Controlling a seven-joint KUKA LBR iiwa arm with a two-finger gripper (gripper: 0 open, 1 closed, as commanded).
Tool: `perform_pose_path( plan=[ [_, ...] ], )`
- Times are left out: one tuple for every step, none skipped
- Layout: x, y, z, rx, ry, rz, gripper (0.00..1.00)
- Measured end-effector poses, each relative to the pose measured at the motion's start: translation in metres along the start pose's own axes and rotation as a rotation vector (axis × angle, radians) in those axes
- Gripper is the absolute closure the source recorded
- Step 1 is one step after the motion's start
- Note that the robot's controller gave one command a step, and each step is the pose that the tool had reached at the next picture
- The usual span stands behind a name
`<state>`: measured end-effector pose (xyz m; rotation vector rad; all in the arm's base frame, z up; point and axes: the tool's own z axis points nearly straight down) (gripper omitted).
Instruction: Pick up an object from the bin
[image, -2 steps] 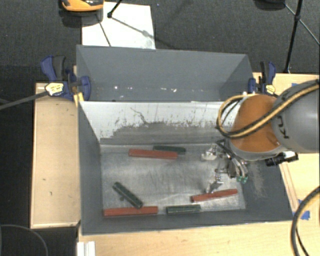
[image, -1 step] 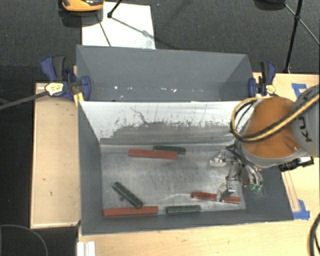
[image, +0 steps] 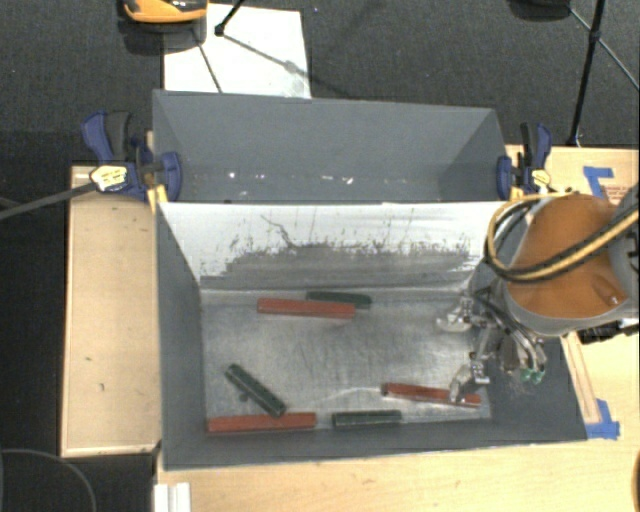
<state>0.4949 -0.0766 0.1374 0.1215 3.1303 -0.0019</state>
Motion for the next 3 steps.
perform_pose_path(
  plan=[
    [0.011, 0.015, 0.064, -0.001, 0.000, 0.144, 1.00],
    [0.011, 0.015, 0.064, -0.001, 0.000, 0.143, 1.00],
    [-0.002, 0.034, -0.109, -0.002, -0.001, 0.120, 1.00]
  ],
)
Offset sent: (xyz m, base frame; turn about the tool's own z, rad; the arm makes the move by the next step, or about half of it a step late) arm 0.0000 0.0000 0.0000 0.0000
